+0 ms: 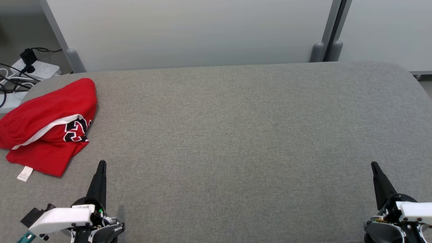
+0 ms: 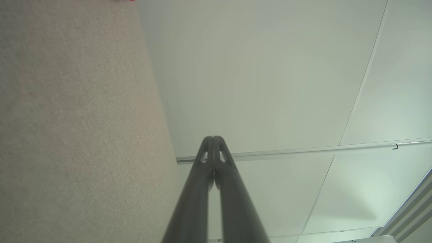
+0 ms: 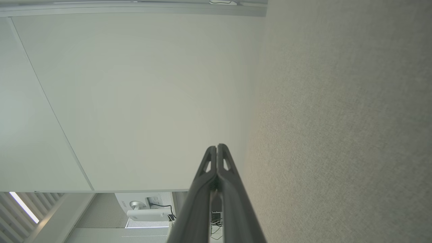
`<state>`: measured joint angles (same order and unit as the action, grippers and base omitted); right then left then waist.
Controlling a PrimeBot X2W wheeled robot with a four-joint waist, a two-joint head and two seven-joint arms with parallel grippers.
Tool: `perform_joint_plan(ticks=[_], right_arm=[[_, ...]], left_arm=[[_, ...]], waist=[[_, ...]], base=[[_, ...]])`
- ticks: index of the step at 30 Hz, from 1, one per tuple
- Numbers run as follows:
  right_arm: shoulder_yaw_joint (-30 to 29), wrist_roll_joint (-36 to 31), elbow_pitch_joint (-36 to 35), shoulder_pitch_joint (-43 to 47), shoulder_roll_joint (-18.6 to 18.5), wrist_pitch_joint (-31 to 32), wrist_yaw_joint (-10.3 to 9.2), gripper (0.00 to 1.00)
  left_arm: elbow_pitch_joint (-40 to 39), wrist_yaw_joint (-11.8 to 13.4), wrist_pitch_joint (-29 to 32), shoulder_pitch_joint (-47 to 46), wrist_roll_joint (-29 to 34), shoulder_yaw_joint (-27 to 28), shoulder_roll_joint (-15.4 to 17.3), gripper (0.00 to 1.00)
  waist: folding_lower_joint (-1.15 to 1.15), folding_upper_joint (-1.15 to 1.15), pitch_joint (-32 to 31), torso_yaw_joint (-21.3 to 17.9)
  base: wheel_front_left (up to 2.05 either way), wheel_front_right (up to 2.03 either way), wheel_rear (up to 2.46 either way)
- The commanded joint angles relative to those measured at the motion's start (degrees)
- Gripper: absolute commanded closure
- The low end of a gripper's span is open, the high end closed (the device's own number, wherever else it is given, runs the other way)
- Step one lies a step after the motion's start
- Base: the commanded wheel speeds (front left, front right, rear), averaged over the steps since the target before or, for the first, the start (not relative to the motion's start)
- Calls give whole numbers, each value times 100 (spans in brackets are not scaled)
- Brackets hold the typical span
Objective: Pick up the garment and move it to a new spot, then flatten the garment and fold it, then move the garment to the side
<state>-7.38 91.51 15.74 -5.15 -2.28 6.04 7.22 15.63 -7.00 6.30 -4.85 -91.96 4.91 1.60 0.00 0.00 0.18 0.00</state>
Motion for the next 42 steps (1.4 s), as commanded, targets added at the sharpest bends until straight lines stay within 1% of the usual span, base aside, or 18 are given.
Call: perform_joint_plan(ticks=[1,3,4,7,10,14,19,25,34,42], right_arm=[[88,67,-172,-103,-60,43,26,100],[88,67,-172,-103,-60,43,26,100],[0,0,-1,-2,-1,0,0,0],[39,-5,209,113,64,-2,-1,0],[43,-16,227,82,63,-9,-2,0],[67,-58,231,5,31,-36,-1,0],[115,-128,238,-66,-17,-86,0,0],[250,-291,271,-188,-126,-222,2,0],[500,-680,406,-406,-316,-430,4,0],[581,-1255,472,-583,-421,-566,6,0]], left_arm=[[-160,-48,17,-133,-22,159,128,100],[-160,-48,17,-133,-22,159,128,100],[0,0,-1,-2,0,0,0,0],[225,2,-3,134,2,-13,-87,0],[269,1,-22,104,10,-17,-90,0],[307,0,-66,20,45,-35,-76,0],[339,-2,-146,-57,122,-82,-45,0],[416,-4,-281,-188,338,-221,30,0],[506,-8,-437,-364,1022,-272,99,0],[614,-11,-574,-498,1791,-271,112,0]], waist=[[0,0,0,0],[0,0,0,0],[0,0,0,0],[0,0,2,-1],[1,0,11,-2],[13,0,-12,-4],[2,0,-11,-8],[0,0,-13,-12],[0,0,-22,-20],[0,0,-30,-35]], base=[[0,0,0],[0,0,0],[0,0,0],[0,0,0],[0,0,0],[0,0,0],[0,0,0],[0,0,0],[0,0,0],[0,0,0]])
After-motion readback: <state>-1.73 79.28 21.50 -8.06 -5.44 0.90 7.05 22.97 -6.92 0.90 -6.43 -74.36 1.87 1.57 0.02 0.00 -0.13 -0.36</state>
